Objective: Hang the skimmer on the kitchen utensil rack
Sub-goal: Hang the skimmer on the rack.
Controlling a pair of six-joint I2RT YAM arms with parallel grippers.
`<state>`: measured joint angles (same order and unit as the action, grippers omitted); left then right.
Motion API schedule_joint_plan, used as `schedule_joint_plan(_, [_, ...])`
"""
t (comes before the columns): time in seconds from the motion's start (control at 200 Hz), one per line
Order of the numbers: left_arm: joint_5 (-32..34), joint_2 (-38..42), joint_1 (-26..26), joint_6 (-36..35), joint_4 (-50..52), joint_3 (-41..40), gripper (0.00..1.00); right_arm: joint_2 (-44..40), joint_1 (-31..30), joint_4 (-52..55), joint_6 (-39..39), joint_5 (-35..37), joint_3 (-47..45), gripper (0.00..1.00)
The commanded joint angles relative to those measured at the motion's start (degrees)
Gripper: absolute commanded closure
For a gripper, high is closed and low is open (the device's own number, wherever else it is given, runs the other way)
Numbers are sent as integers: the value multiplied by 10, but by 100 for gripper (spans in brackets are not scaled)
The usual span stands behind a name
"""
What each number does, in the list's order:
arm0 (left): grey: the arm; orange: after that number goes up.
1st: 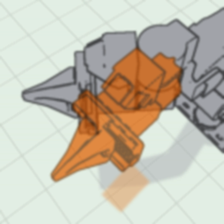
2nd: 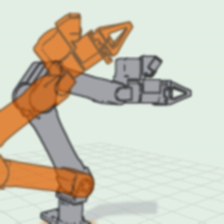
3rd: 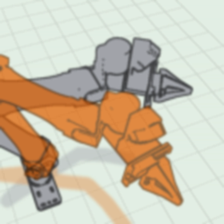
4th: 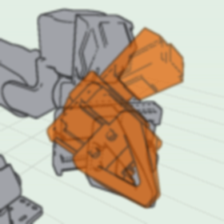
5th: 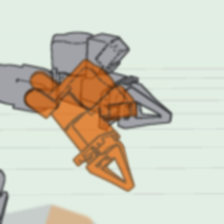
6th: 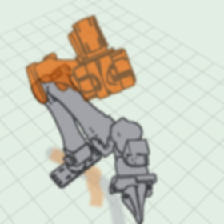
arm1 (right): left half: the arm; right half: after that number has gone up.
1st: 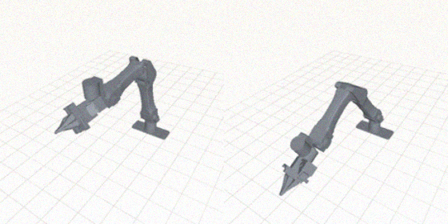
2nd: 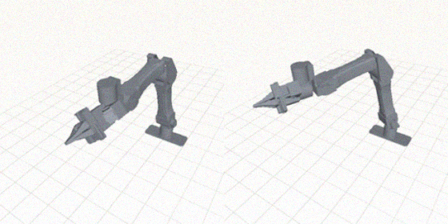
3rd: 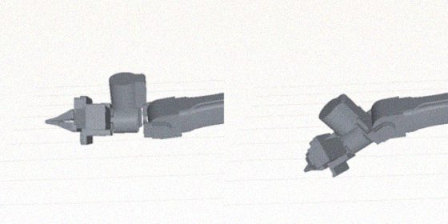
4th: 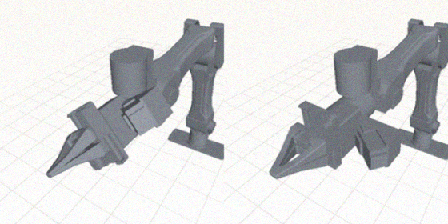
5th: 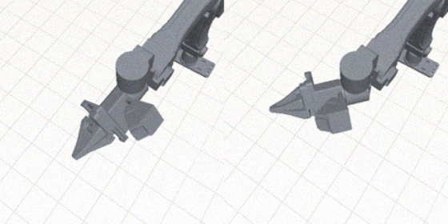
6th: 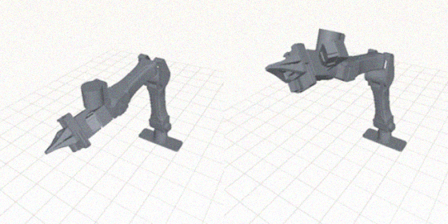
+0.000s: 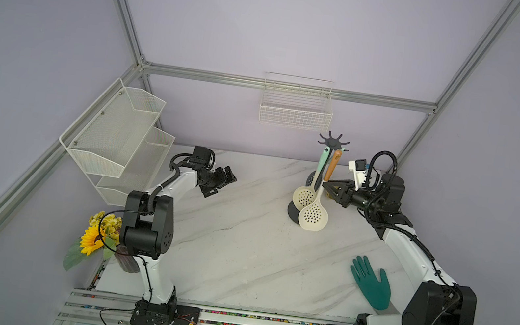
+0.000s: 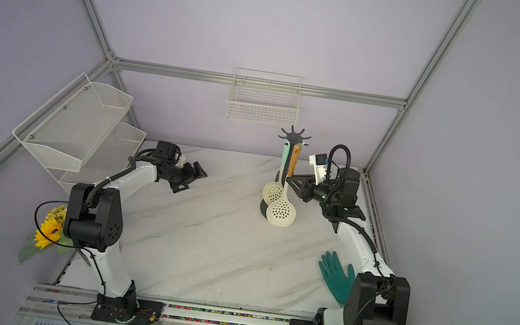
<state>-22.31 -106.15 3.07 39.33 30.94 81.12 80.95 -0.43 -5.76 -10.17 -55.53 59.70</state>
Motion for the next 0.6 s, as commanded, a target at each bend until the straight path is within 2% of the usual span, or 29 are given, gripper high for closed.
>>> schedule_joint_plan(0.0, [-6,9,0,-19,-9,0,0,11,2,-44,-27,12,-3,67])
schedule_joint_plan(0.115, [-6,10,0,-21,-10,0,0,20,2,-47,-30,15,1,59])
schedule_joint_plan(0.21, [-5,12,0,-25,-10,0,0,13,3,-46,-30,19,-3,42])
schedule_joint_plan(0.225, [-5,13,0,-26,-10,0,0,10,3,-45,-29,20,-4,33])
schedule_joint_plan(0.26, [-2,15,1,-29,-10,-1,0,3,3,-43,-27,21,-8,22])
schedule_joint_plan(0.27, [-2,16,1,-30,-11,-1,0,0,3,-43,-26,22,-9,9])
schedule_joint_plan(0.285, [-2,16,1,-31,-10,-1,0,-4,3,-41,-25,23,-11,4])
schedule_joint_plan(0.47, [-1,33,0,-60,-11,-3,0,-65,9,-36,-25,4,-49,3])
schedule_joint_plan(0.595, [23,70,1,-111,-18,-25,0,-141,10,-39,-37,-15,-131,3])
